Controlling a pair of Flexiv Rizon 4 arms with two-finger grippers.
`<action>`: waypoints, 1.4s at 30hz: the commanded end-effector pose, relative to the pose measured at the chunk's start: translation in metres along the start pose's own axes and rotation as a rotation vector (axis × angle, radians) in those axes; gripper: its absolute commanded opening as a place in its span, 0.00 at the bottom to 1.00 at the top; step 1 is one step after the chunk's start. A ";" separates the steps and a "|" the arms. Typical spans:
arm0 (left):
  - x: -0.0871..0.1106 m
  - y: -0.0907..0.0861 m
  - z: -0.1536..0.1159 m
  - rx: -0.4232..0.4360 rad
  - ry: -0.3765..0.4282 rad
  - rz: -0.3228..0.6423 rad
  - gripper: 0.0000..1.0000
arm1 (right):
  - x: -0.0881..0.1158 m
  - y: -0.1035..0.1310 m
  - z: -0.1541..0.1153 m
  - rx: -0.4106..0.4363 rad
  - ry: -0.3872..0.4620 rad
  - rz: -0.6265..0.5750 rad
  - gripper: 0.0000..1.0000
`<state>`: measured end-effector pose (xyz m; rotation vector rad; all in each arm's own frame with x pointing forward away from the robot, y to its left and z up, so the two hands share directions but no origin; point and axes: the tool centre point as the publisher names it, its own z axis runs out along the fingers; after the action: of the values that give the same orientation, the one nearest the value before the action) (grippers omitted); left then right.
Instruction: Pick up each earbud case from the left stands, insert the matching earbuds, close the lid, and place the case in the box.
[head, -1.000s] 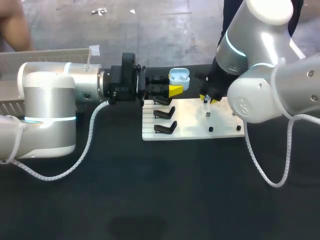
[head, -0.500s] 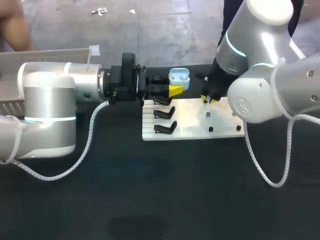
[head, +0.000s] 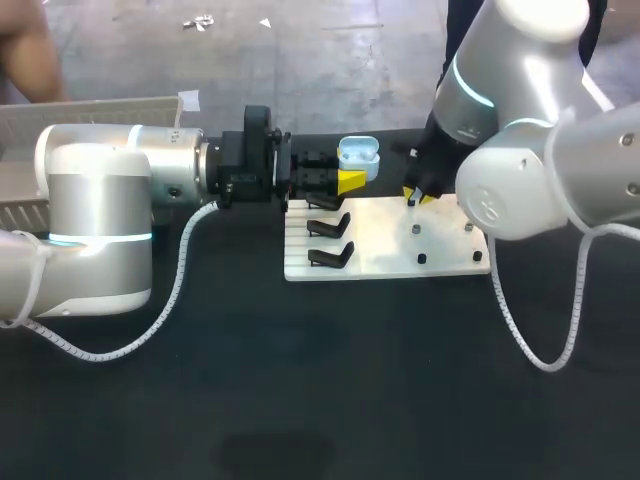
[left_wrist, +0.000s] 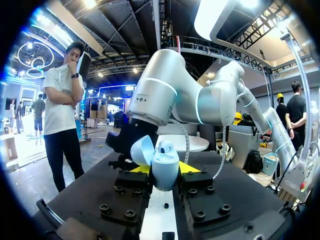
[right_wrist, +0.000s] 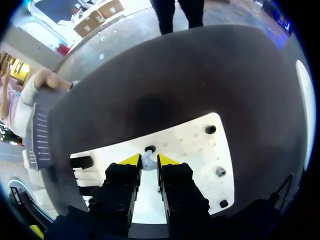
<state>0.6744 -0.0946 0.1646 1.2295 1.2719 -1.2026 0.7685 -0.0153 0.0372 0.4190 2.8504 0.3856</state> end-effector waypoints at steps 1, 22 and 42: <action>0.001 -0.001 0.000 -0.006 -0.005 0.004 0.00 | 0.006 -0.004 -0.015 0.003 0.001 0.003 0.00; 0.001 -0.001 0.000 -0.006 -0.005 0.004 0.00 | 0.070 -0.017 -0.098 0.030 0.083 -0.161 0.00; 0.001 -0.001 0.000 -0.006 -0.005 0.004 0.00 | 0.113 0.008 -0.182 0.086 0.128 -0.418 0.00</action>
<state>0.6744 -0.0946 0.1647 1.2296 1.2719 -1.2026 0.6159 -0.0180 0.1784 -0.1880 2.9665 0.2266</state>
